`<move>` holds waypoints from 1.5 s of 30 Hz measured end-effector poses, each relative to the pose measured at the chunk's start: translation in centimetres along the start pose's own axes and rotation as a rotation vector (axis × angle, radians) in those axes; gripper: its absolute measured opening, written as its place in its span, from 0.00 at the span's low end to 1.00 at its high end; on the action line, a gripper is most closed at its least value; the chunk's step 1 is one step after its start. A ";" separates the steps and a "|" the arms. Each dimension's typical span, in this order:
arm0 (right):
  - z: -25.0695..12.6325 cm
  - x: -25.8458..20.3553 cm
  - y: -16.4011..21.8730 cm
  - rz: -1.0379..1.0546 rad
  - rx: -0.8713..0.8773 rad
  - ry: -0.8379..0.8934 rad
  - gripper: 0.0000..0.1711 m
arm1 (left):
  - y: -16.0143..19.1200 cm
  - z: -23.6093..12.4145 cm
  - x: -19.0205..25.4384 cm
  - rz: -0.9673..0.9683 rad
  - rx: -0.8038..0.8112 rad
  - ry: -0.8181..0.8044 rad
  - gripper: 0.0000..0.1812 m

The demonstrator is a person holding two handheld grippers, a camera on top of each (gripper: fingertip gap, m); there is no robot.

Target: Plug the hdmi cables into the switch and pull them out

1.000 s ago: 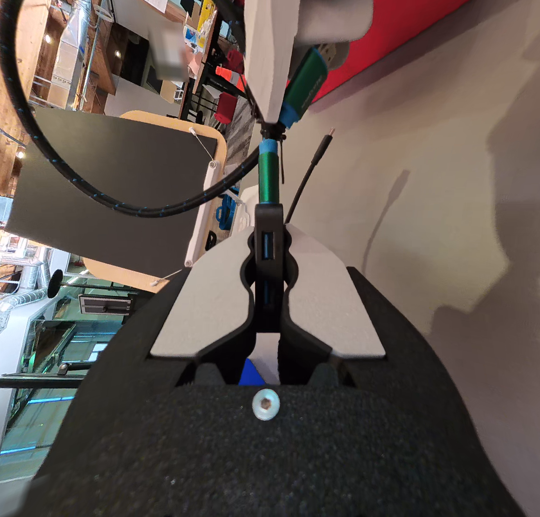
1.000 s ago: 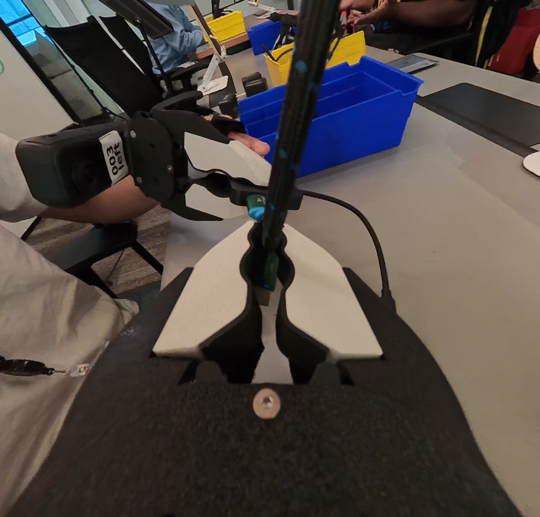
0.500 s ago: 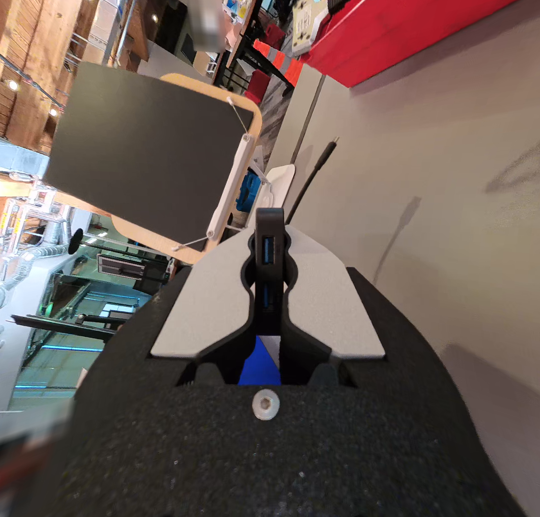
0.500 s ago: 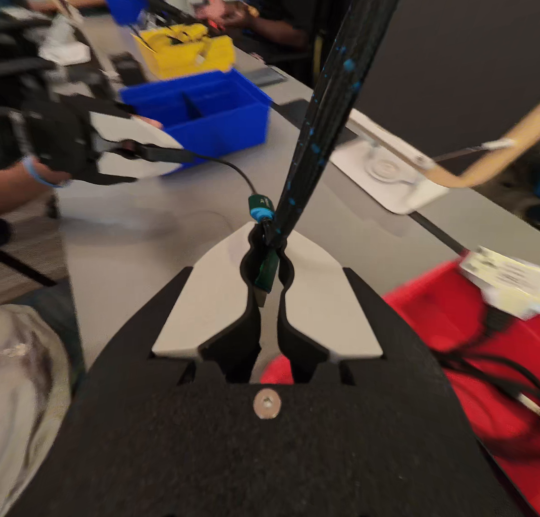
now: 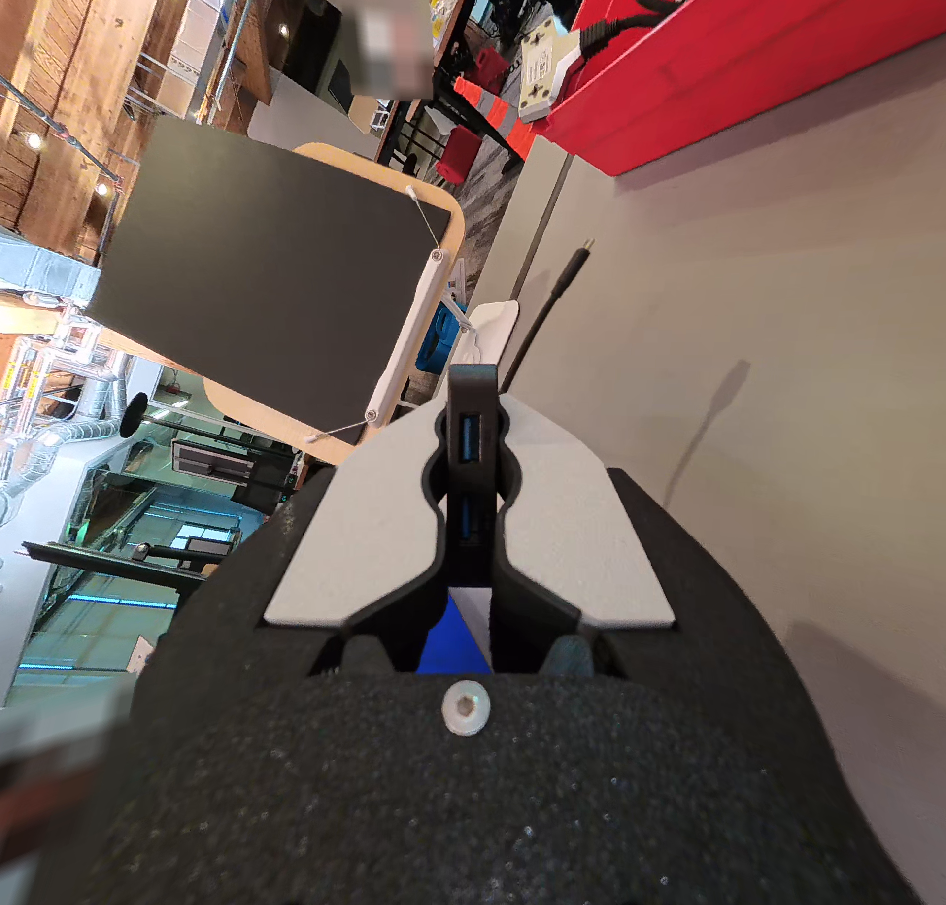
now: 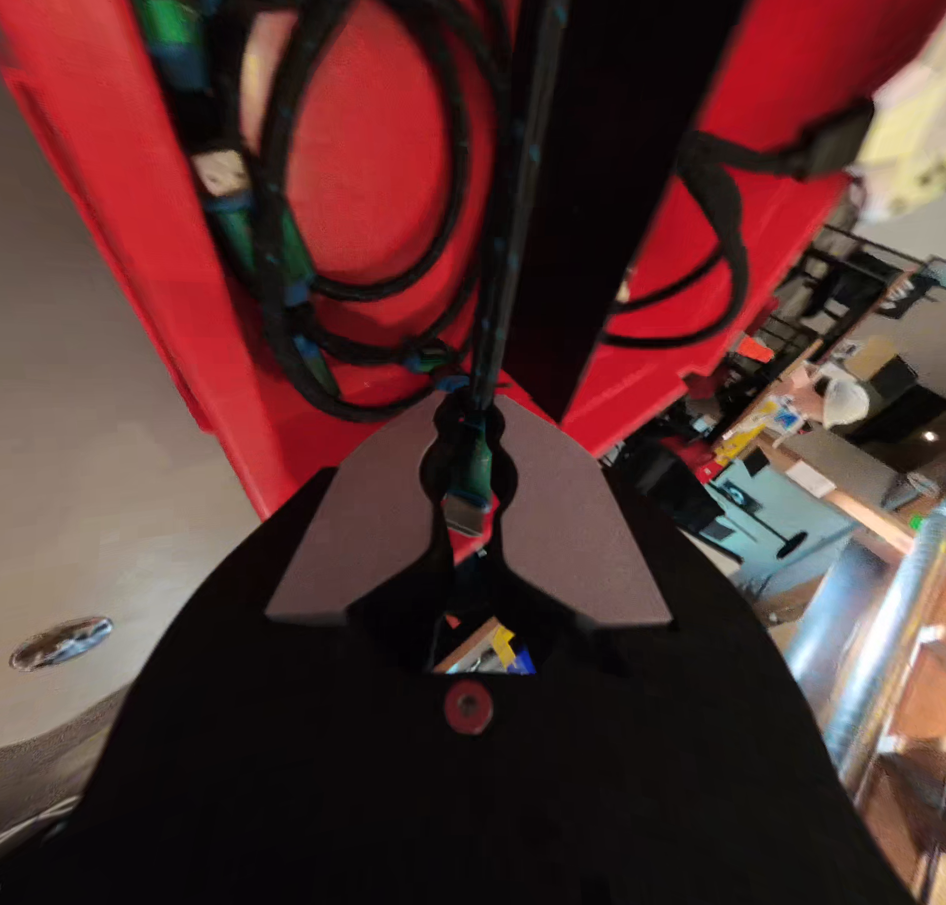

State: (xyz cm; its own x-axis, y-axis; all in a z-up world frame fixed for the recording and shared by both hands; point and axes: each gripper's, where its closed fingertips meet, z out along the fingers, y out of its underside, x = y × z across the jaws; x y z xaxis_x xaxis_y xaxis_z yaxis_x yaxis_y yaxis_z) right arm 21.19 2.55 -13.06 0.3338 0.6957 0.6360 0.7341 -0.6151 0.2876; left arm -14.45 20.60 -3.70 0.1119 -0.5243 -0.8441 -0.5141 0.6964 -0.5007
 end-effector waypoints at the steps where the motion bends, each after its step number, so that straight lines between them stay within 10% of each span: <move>1: 0.8 -0.8 -0.5 -0.003 0.005 -0.035 0.07 | 0.0 0.0 0.0 0.000 -0.002 0.002 0.07; 7: 0.3 -1.3 1.1 0.316 0.047 -0.236 0.40 | 0.1 -0.1 0.3 -0.052 0.012 0.033 0.07; 12: -5.1 0.9 1.1 0.571 0.223 -0.194 0.38 | 0.2 -0.5 0.1 -0.063 0.024 0.030 0.07; 18: -15.2 1.8 -15.2 0.681 1.055 -0.347 0.34 | -0.5 -1.2 0.1 -0.113 0.083 0.062 0.07; 25: -23.1 0.0 -25.9 0.543 1.544 -0.591 0.26 | -2.4 -3.3 -1.9 -0.594 0.362 0.293 0.07; 32: -23.7 -0.5 -32.3 0.740 1.724 -0.784 0.23 | -3.9 -4.4 -5.7 -1.343 0.774 0.559 0.07; 45: -25.6 3.3 -32.7 0.820 1.888 -1.013 0.09 | -6.5 -3.1 -1.9 -1.362 0.769 0.727 0.07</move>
State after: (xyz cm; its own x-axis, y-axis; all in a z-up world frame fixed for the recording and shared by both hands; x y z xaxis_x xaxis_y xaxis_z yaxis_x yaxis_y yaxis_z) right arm -16.83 15.47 -1.98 0.3931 0.8333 -0.3887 -0.3291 -0.2672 -0.9057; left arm -13.99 15.59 1.78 -0.4015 -0.8351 0.3760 0.1331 -0.4594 -0.8782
